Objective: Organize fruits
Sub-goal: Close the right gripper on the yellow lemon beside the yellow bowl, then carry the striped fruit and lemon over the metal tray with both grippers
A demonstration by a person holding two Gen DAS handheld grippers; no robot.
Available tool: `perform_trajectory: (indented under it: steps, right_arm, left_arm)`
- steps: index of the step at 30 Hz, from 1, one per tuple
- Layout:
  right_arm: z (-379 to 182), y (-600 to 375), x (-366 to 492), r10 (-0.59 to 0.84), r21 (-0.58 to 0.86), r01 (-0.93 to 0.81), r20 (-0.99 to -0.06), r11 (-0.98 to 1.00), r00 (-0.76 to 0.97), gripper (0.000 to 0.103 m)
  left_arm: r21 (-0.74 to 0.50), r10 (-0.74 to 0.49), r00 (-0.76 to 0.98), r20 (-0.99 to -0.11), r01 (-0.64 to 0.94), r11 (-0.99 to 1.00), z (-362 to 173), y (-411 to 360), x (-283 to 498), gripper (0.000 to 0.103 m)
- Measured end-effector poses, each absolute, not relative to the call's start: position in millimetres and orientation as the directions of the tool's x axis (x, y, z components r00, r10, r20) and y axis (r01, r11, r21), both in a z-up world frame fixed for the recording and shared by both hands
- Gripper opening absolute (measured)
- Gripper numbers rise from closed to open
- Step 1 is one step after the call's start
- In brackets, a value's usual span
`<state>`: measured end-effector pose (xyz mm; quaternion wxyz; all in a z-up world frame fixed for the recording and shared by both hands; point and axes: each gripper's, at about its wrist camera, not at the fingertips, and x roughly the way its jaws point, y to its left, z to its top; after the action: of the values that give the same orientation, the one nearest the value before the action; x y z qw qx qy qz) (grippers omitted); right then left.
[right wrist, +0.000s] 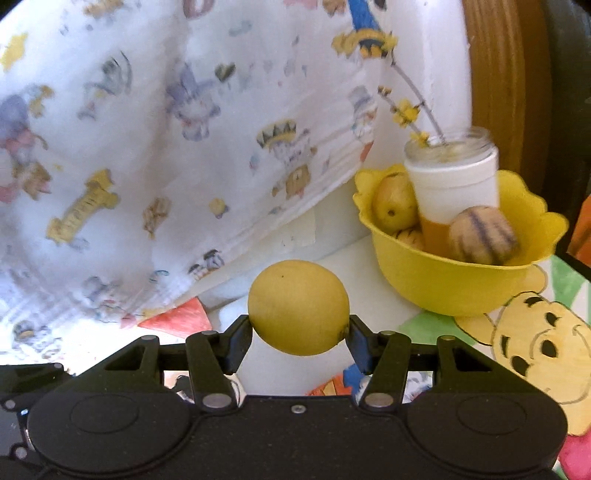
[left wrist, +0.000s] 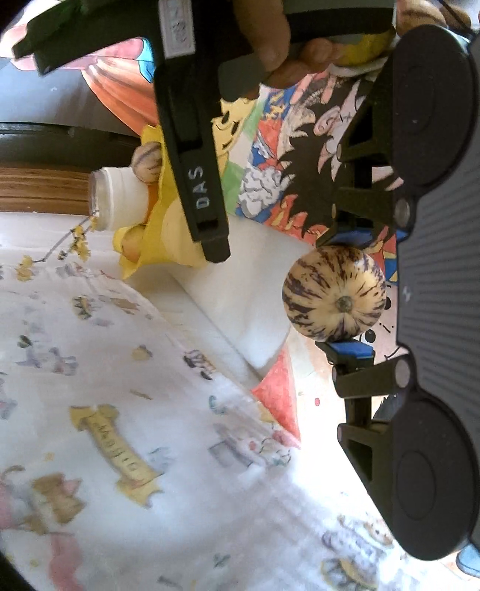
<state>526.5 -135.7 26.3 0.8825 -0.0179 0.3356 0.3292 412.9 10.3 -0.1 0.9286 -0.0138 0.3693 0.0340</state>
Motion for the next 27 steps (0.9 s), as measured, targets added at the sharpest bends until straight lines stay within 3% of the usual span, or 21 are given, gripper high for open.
perform_trajectory:
  steps: [8, 9, 11, 13, 16, 18, 27]
  right_arm:
    - [54, -171, 484, 0.566, 0.193, -0.57, -0.564, 0.799, 0.602, 0.053]
    - [54, -176, 479, 0.561, 0.197, -0.562, -0.564, 0.803, 0.605, 0.048]
    - [51, -181, 471, 0.55, 0.197, -0.549, -0.57, 0.812, 0.61, 0.012]
    - [44, -185, 466, 0.534, 0.197, -0.533, -0.59, 0.823, 0.606, 0.022]
    - [29, -189, 462, 0.515, 0.21, -0.513, -0.633, 0.832, 0.578, 0.026]
    - [19, -190, 461, 0.508, 0.226, -0.497, -0.657, 0.837, 0.557, 0.038]
    - [-10, -176, 446, 0.549, 0.305, -0.51, -0.71, 0.804, 0.441, 0.053]
  left_arm:
    - [0.011, 0.039, 0.758, -0.652, -0.042, 0.999, 26, -7, 391, 0.052]
    - [0.01, 0.037, 0.757, -0.652, -0.04, 0.999, 29, -9, 388, 0.052]
    - [0.009, 0.036, 0.754, -0.656, -0.041, 0.999, 31, -13, 384, 0.052]
    - [0.011, 0.035, 0.747, -0.663, -0.037, 0.999, 29, -15, 380, 0.052]
    - [0.01, 0.031, 0.725, -0.688, -0.034, 0.999, 20, -17, 375, 0.052]
    - [0.011, 0.031, 0.712, -0.701, -0.033, 0.999, 13, -18, 372, 0.052]
    - [0.032, 0.065, 0.67, -0.74, -0.06, 0.998, -11, -4, 368, 0.052]
